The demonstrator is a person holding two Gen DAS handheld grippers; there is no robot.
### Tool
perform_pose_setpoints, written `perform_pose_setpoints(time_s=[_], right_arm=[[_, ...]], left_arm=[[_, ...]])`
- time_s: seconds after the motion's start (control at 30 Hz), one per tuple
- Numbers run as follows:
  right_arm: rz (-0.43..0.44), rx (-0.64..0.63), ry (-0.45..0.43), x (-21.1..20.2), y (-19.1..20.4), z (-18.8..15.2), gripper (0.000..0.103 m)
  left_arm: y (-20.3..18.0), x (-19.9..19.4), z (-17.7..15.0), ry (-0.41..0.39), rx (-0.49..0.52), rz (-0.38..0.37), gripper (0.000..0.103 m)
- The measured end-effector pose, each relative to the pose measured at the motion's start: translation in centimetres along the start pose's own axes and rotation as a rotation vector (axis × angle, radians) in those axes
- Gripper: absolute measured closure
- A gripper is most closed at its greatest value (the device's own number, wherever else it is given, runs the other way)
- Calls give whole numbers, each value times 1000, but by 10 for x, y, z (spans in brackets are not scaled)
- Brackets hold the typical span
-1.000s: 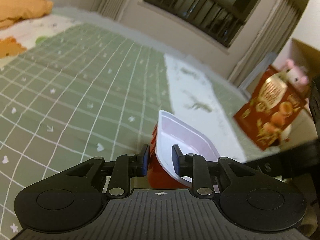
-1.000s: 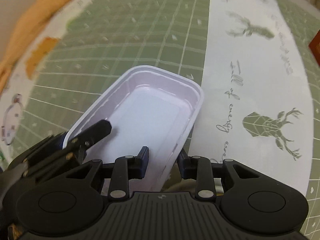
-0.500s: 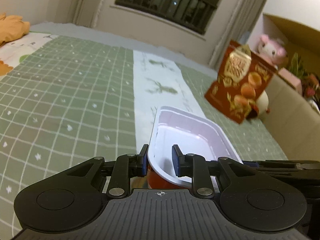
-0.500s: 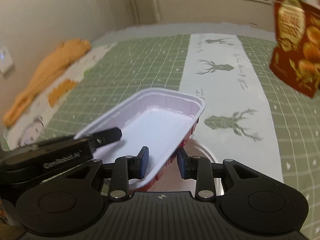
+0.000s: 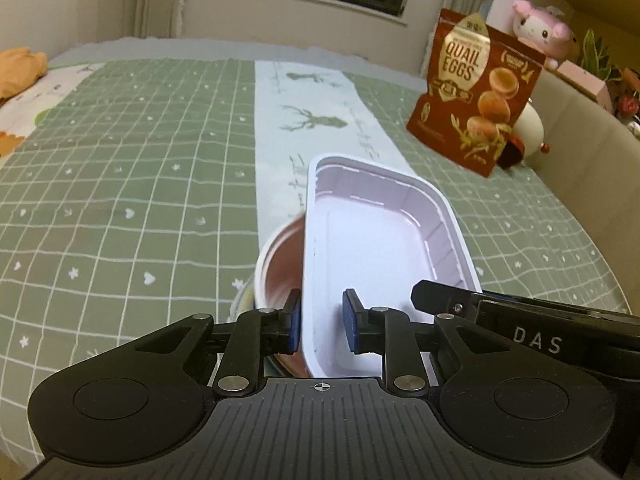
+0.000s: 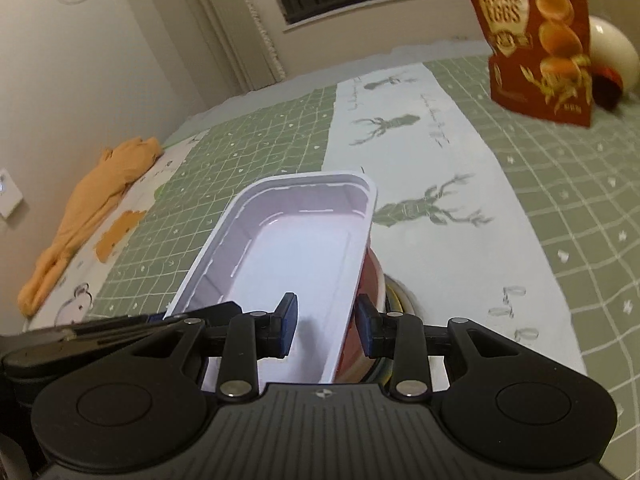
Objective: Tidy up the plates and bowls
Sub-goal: 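Carry the tray with the left gripper and lower it onto the bowl stack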
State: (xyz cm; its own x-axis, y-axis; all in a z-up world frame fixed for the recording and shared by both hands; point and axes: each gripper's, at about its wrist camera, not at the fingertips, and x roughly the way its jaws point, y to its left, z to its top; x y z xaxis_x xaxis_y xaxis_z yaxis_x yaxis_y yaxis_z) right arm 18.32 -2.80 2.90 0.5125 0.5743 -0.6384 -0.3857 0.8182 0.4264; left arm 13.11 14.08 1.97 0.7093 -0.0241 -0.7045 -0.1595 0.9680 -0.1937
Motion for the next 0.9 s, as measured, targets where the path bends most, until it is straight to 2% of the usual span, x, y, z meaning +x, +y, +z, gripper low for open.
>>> perform_pose_setpoints(time_s=[0.17,0.37,0.5,0.57,0.73,0.8,0.9], right_arm=[[0,33,18,6,-11,-5,71],[-13,27,1,8,-12,-2,71],[-29,5,-15,8,-6,8,71],[-40,-27,-34,8,-1,19,71],[26,-17,16,19,1,37,71],[26,-13,36,24,3,34,71],[0,-31,17,23,6,26,71]], left_arm=[[-4,3,-2,27,-1,-12,80],[-1,3,3,38,-11,-14,80],[12,8,22,103,-49,-109,81],[21,9,32,110,-69,-143,81],[35,5,35,91,-121,-104,84],[37,6,29,116,-132,-113,84],[34,5,24,132,-126,-127,84]])
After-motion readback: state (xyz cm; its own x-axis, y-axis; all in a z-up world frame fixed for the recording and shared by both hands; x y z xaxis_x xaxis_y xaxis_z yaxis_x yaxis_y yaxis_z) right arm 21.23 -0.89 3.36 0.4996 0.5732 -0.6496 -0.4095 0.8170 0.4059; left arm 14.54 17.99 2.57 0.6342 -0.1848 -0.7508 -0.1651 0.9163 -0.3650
